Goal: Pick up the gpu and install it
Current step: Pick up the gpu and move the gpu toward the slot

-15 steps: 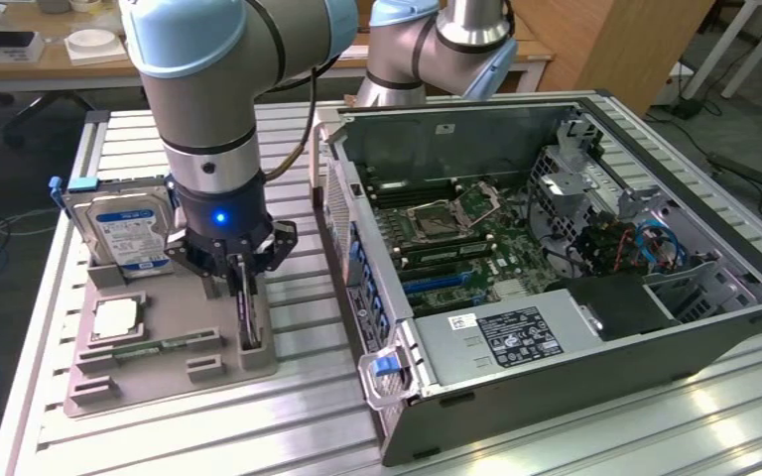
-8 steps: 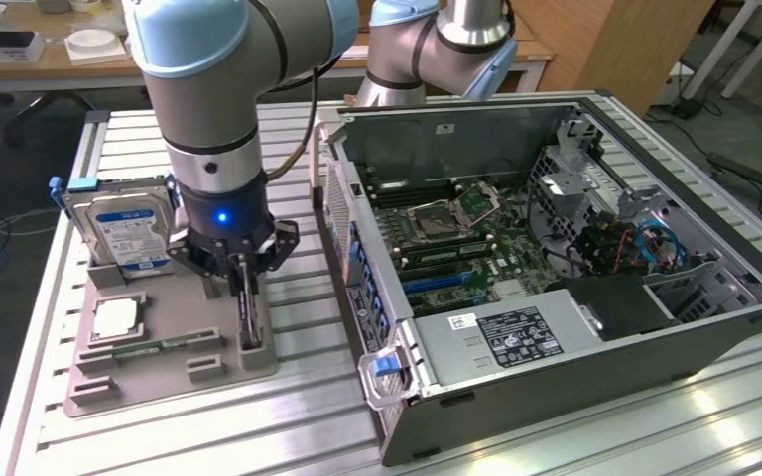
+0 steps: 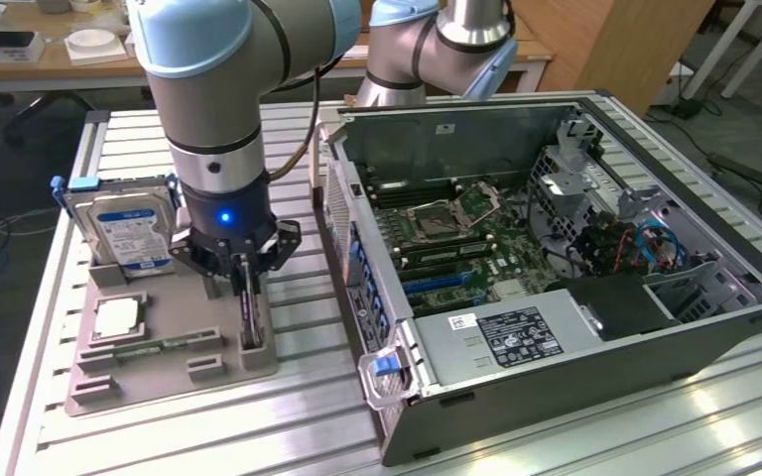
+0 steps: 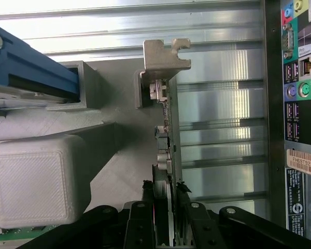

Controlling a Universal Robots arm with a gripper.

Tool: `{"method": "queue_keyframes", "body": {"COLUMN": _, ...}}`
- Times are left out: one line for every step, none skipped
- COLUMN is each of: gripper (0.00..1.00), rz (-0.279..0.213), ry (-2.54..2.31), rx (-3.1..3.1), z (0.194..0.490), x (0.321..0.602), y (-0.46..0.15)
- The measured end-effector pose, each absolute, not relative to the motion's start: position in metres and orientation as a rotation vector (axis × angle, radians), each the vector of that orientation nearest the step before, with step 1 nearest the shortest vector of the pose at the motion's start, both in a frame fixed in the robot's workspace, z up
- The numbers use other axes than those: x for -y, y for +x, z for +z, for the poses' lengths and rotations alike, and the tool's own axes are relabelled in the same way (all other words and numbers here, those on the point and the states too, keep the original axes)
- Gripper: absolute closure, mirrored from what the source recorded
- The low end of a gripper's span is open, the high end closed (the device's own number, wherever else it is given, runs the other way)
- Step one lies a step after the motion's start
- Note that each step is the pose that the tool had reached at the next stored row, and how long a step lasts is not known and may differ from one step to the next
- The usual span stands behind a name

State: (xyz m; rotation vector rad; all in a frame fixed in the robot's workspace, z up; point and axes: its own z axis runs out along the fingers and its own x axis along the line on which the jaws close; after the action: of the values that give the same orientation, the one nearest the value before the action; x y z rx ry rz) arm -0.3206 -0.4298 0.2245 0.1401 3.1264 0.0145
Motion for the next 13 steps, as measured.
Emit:
{"method": "queue_keyframes", "body": {"gripper": 0.73, "rz": 0.015, "ry": 0.14, "rx": -3.126, "z": 0.2245, "x": 0.4298, "y": -0.3206}}
{"method": "queue_keyframes", "body": {"gripper": 0.73, "rz": 0.015, "ry": 0.14, "rx": -3.126, "z": 0.2245, "x": 0.4298, "y": -0.3206}}
{"method": "queue_keyframes", "body": {"gripper": 0.73, "rz": 0.015, "ry": 0.14, "rx": -3.126, "z": 0.2245, "x": 0.4298, "y": -0.3206}}
{"method": "queue_keyframes", "body": {"gripper": 0.73, "rz": 0.014, "ry": 0.138, "rx": -3.126, "z": 0.2245, "x": 0.4298, "y": -0.3206}}
{"method": "queue_keyframes", "body": {"gripper": 0.73, "rz": 0.015, "ry": 0.134, "rx": -3.127, "z": 0.2245, "x": 0.4298, "y": -0.3206}}
{"method": "queue_keyframes", "body": {"gripper": 0.73, "rz": 0.015, "ry": 0.127, "rx": -3.127, "z": 0.2245, "x": 0.4298, "y": -0.3206}}
{"method": "queue_keyframes", "body": {"gripper": 0.73, "rz": 0.015, "ry": 0.116, "rx": -3.127, "z": 0.2245, "x": 0.4298, "y": -0.3206}}
{"method": "queue_keyframes", "body": {"gripper": 0.73, "rz": 0.015, "ry": 0.104, "rx": -3.128, "z": 0.2245, "x": 0.4298, "y": -0.3206}}
{"method": "queue_keyframes", "body": {"gripper": 0.73, "rz": 0.015, "ry": 0.091, "rx": -3.128, "z": 0.2244, "x": 0.4298, "y": -0.3206}}
{"method": "queue_keyframes", "body": {"gripper": 0.73, "rz": 0.015, "ry": 0.073, "rx": -3.129, "z": 0.2243, "x": 0.4298, "y": -0.3206}}
{"method": "queue_keyframes", "body": {"gripper": 0.73, "rz": 0.015, "ry": 0.058, "rx": -3.129, "z": 0.2243, "x": 0.4298, "y": -0.3206}}
{"method": "queue_keyframes", "body": {"gripper": 0.73, "rz": 0.015, "ry": 0.047, "rx": -3.129, "z": 0.2243, "x": 0.4298, "y": -0.3206}}
{"method": "queue_keyframes", "body": {"gripper": 0.73, "rz": 0.015, "ry": 0.036, "rx": -3.13, "z": 0.2242, "x": 0.4298, "y": -0.3206}}
